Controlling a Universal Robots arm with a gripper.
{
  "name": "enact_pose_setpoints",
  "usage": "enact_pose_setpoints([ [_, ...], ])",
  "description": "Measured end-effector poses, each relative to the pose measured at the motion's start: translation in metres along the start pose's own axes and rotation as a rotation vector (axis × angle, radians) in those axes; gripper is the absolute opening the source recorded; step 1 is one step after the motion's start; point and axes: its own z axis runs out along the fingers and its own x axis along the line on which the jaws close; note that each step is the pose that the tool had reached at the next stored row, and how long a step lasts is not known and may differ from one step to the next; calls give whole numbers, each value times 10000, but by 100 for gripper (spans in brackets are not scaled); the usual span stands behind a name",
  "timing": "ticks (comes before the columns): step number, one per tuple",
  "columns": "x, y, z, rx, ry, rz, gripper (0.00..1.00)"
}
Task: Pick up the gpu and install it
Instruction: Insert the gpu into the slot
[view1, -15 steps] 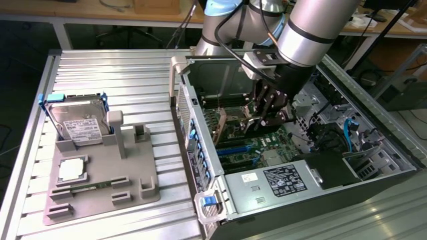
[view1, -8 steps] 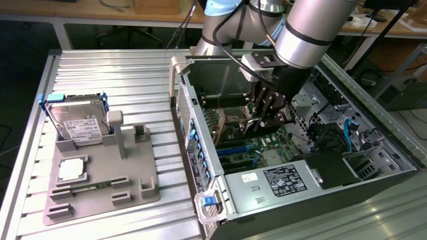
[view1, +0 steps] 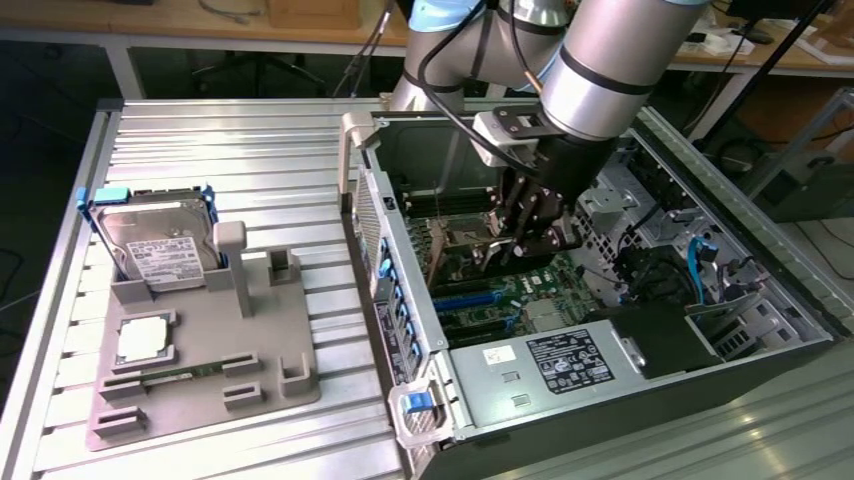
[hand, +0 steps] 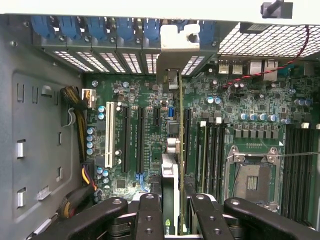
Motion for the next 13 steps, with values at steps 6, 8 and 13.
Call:
enact_pose_setpoints([
  [6, 0, 0, 8, 1, -2, 1, 27],
  [8, 0, 0, 13, 1, -2, 1, 27],
  [13, 0, 0, 29, 0, -1, 1, 27],
])
